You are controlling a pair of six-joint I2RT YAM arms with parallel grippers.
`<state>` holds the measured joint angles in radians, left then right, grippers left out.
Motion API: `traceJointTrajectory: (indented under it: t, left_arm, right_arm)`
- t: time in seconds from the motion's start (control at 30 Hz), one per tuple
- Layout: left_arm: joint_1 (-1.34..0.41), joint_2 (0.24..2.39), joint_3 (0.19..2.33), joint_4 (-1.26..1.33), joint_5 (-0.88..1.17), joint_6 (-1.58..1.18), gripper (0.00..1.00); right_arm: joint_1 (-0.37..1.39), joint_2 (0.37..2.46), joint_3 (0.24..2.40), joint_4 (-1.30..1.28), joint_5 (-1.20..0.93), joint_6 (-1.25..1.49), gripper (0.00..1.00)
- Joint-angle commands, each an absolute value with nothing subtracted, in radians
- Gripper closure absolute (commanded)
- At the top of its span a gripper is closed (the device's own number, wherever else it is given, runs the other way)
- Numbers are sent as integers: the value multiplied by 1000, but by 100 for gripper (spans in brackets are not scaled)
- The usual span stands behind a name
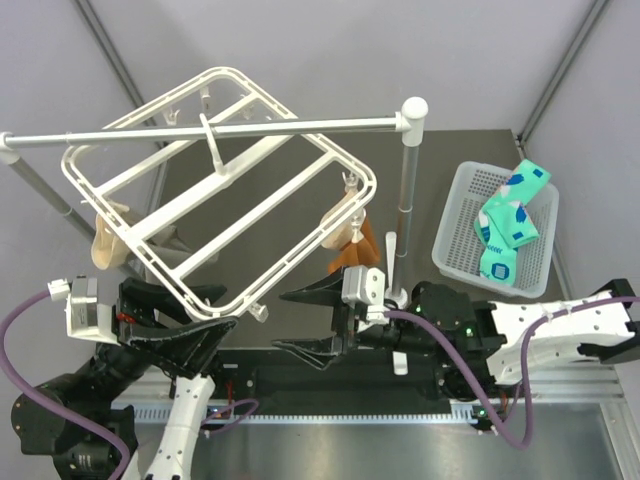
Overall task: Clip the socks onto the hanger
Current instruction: Rotate the hanger, then open the clamp at the hanger.
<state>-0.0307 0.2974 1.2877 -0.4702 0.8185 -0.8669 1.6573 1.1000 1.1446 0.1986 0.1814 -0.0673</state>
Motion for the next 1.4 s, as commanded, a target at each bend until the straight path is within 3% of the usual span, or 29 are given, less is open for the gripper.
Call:
traceJointTrajectory:
  t: [0.0,0.17,0.97,1.17,1.37]
  left_arm:
    - [-21,301,1285,-426,810,-876,28]
    - [-21,302,1289,-426,807,-876,28]
    - [-21,301,1299,-436,807,-864,28]
    - [-21,301,1299,-439,810,-861,28]
    - [-21,301,1302,-440,813,-859,28]
  right_arm:
    - [1693,1092,1106,420,256,-135,35]
    - [1712,1127,1075,544,298,-178,45]
    - [1733,1236,1074,692,342,-155,49]
    - [1732,1259,1080,703,347,-146,53]
    - [1732,1284,1089,716,356,-140,62]
